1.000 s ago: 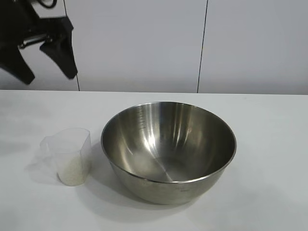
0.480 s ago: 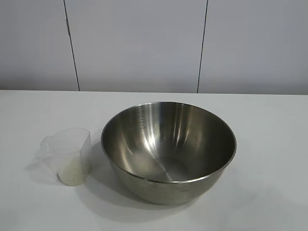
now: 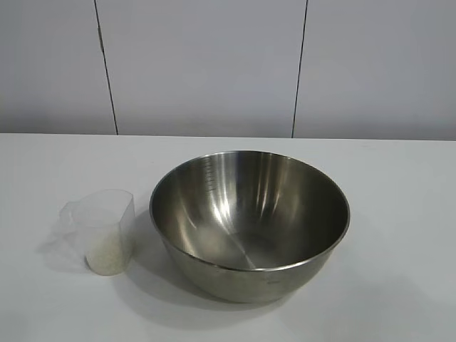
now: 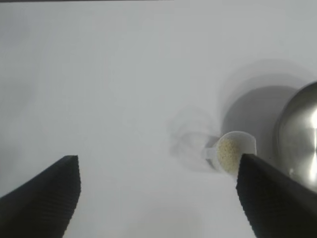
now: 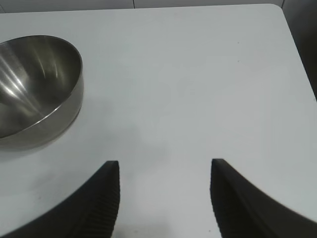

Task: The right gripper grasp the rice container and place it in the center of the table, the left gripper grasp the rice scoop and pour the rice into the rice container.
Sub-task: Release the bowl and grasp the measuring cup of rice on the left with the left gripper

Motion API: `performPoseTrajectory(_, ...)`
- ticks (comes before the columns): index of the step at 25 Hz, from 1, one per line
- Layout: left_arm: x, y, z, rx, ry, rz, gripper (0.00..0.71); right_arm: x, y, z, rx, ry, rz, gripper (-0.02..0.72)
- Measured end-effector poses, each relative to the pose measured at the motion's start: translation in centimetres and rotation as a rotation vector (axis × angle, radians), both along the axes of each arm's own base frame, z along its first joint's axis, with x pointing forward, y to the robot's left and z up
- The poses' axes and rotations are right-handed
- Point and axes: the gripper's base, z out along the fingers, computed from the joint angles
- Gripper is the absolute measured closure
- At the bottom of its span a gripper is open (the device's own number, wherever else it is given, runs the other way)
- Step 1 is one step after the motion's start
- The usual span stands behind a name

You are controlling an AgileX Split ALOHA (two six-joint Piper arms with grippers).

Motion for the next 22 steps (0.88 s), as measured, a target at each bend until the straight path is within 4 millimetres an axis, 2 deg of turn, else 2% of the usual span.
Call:
performPoseTrajectory(6, -4.7, 0.5, -2.8, -0.124, -0.304, -0.094, 0.09, 0.0, 0.0, 0.0, 0.0, 0.0, 0.0, 0.323)
performPoseTrajectory(10, -7.3, 1.2, -7.5, -0.155, -0.438, -0.101, 0.09, 0.0, 0.0, 0.0, 0.0, 0.0, 0.0, 0.323)
performPoseTrajectory(15, -8.9, 1.7, -16.0, -0.187, -0.544, -0.083, 0.09, 0.0, 0.0, 0.0, 0.0, 0.0, 0.0, 0.323)
performPoseTrajectory(18, -9.6, 2.0, -18.8, -0.189, -0.656, -0.096, 0.091, 0.0, 0.0, 0.0, 0.0, 0.0, 0.0, 0.323)
performPoseTrajectory(22, -9.3, 1.8, -20.8, -0.207, -0.651, -0.091, 0.129, 0.0, 0.0, 0.0, 0.0, 0.0, 0.0, 0.323)
